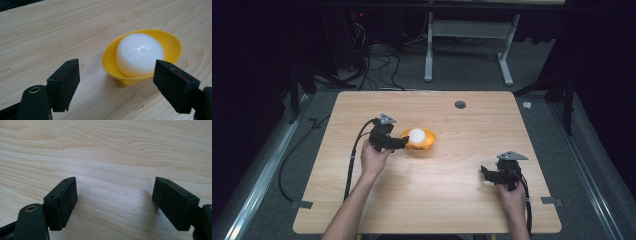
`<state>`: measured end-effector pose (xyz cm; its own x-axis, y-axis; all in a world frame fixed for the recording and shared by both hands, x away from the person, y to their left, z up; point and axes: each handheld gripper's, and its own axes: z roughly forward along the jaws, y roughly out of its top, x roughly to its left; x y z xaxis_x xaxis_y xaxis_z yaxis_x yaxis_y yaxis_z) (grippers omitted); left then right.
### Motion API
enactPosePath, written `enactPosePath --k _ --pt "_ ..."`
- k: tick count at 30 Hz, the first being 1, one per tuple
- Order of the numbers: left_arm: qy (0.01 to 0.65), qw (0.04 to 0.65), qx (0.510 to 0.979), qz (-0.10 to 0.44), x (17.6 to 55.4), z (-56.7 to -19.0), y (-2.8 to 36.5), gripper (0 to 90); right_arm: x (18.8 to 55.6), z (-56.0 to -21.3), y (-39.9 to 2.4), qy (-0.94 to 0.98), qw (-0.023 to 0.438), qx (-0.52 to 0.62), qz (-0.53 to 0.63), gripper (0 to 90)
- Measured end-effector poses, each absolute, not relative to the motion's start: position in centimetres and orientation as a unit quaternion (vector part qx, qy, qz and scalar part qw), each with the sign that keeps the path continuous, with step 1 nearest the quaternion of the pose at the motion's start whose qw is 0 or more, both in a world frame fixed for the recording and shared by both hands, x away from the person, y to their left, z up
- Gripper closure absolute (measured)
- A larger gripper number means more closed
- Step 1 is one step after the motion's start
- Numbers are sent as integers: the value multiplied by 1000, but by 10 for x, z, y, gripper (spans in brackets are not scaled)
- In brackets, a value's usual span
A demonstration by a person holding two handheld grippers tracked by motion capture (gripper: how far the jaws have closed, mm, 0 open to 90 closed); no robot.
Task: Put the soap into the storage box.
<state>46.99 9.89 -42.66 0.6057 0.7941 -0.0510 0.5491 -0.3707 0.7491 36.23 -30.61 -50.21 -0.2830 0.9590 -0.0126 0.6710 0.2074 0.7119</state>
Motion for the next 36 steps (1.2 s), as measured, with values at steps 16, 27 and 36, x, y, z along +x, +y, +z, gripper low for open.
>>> enactPosePath --k 16,27,36 --pt "420 384 805 168 457 -423 119 221 362 -502 -306 741 236 550 305 211" --pt "430 385 798 171 451 -425 132 221 362 -502 -306 741 236 550 305 211" --pt "433 378 799 176 445 -425 139 219 362 -502 -306 741 236 550 305 211"
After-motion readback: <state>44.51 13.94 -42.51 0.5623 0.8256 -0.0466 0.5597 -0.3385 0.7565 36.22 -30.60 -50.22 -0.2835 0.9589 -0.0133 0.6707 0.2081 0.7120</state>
